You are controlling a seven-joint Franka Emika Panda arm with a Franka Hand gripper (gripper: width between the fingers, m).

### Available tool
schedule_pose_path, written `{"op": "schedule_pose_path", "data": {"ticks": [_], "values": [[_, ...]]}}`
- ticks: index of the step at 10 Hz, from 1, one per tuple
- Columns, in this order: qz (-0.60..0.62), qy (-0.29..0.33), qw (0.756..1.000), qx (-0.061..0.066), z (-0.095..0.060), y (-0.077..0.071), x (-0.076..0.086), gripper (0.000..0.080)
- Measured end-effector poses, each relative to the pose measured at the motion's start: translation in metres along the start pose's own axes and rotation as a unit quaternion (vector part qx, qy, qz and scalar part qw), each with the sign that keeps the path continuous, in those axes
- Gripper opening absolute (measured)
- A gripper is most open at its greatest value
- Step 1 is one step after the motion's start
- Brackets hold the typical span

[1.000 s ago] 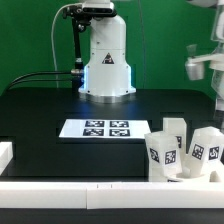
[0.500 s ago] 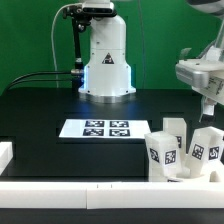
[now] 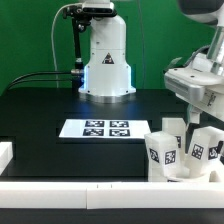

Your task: Assemble stool

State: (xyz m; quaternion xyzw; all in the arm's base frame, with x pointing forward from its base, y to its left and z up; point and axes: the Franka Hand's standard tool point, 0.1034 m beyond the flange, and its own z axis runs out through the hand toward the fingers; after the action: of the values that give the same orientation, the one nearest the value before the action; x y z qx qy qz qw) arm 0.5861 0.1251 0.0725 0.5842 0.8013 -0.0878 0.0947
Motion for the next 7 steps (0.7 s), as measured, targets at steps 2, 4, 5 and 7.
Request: {"op": "schedule_pose_path", "data": {"ticks": [2,4,5,7], "values": [[0.015,0.0,1.0,0.001,0.0007,-0.0004,-0.0009,0.038],[0.11,0.001,0.994,0.001,0.0009,-0.0006,-0.0009,0.0333],[0.152,0.001,0.988,0.001,0.0009,-0.0007,-0.0009,0.0333],[0.268,-0.005,0.963,0.007,0.0005,0.0023,-0.0077,0.0333]]}}
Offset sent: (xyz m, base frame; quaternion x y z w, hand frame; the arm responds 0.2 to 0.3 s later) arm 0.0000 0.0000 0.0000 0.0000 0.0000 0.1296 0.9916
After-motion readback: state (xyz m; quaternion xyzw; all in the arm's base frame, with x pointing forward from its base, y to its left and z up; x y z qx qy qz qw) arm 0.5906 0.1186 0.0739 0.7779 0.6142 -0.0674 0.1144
